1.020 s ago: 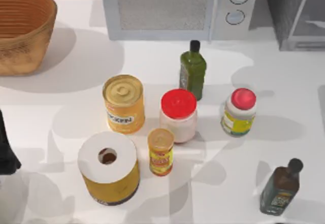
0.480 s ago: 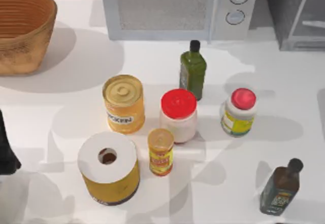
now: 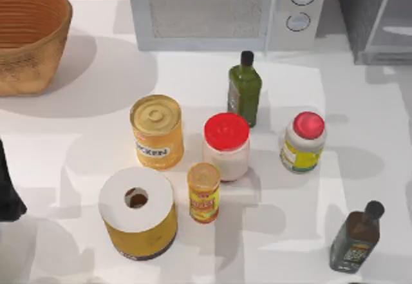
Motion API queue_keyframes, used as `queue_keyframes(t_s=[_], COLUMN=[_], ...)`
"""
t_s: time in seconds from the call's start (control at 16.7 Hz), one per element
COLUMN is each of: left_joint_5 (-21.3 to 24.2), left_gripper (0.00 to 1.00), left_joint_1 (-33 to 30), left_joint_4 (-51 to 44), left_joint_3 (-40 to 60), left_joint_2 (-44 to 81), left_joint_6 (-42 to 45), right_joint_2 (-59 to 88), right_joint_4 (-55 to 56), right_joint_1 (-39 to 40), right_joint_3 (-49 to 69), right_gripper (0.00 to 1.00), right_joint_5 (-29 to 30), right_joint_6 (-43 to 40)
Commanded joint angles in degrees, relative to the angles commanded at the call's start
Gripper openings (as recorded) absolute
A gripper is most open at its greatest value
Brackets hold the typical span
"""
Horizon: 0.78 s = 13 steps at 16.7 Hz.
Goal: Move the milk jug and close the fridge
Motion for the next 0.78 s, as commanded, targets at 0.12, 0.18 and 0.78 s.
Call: queue_keyframes(t_s=[0.12,0.18,0.78], left_joint_5=[0.0,0.0,0.0], left_gripper=[1.0,1.0,1.0], left_joint_1=[0.0,0.0,0.0], left_joint_4=[0.0,0.0,0.0], left_joint_3=[0.0,0.0,0.0], left_joint_2=[0.0,0.0,0.0], left_joint_6=[0.0,0.0,0.0], right_joint_2=[-13.24,-20.12,-76.86], right_joint_4=[-2.36,-3.52,-16.24], right_joint_1=[0.84,1.25,5.61], right_joint_3=[-6.61,-10.11,-44.36], right_gripper=[1.0,1.0,1.0], right_joint_5=[0.59,0.89,4.11], right_joint_6=[0.15,0.23,1.03])
